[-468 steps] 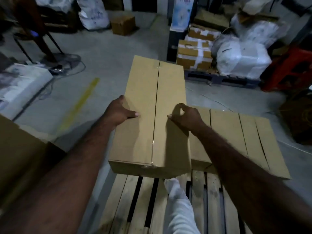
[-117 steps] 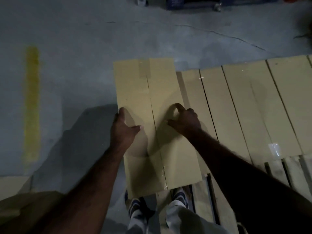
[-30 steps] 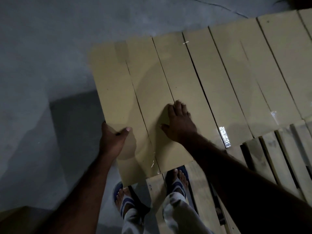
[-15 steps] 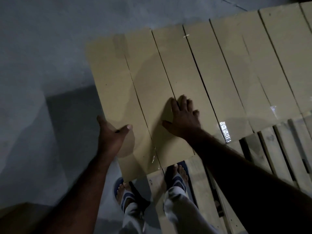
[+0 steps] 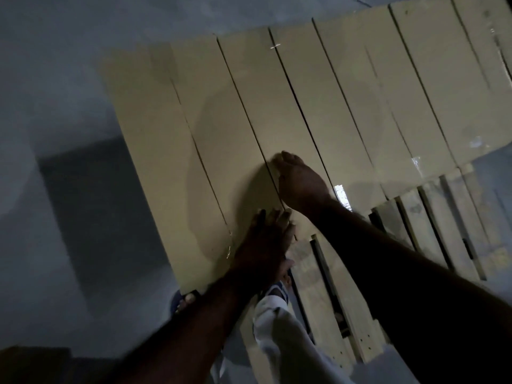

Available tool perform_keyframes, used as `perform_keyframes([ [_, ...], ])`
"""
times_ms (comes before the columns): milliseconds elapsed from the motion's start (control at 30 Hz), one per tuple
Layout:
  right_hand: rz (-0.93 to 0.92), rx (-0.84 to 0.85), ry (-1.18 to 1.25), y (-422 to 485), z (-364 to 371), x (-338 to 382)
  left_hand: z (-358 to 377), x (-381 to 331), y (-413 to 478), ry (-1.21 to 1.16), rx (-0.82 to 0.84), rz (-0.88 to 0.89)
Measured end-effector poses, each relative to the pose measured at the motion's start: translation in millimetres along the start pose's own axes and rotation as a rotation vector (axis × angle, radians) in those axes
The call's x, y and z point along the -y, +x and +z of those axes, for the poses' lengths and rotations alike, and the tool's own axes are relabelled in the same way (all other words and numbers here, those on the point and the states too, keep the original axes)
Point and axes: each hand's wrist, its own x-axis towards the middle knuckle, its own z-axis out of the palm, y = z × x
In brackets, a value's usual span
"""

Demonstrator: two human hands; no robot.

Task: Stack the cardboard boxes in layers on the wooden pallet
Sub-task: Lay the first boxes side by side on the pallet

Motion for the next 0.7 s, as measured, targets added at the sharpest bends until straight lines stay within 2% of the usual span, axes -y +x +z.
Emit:
perform_keyframes([
  [100, -0.065, 0.011, -0.03, -7.2, 10.6, -14.5, 18.8, -5.9, 23.4, 0.051, 0.081, 0.082],
  [300, -0.085, 0.006, -0.152, -11.3, 31.1, -23.5, 24.1, -6.0, 31.3, 0.15, -0.014, 0.143],
  [433, -0.078, 0.021, -0.154, -10.3, 31.8, -21.4, 7.4, -6.9, 33.6, 0.035, -0.081, 0.146],
  [500, -0.048, 0.034, -0.099, -12.0, 22.0, -16.5, -10.6, -2.4, 36.0, -0.045, -0.085, 0.089],
  [567, 0.009, -0.004, 0.008, -18.7, 3.7, -10.9, -35.7, 6.3, 41.1, -0.153, -0.047, -0.052],
  [633, 0.065, -0.066, 0.09, -26.1, -15.8, -7.7, -64.2, 19.9, 47.6, -0.095, 0.043, -0.165],
  [700, 0.101, -0.089, 0.089, -35.6, -35.4, -4.7, -95.2, 27.6, 55.5, -0.052, 0.108, -0.201],
])
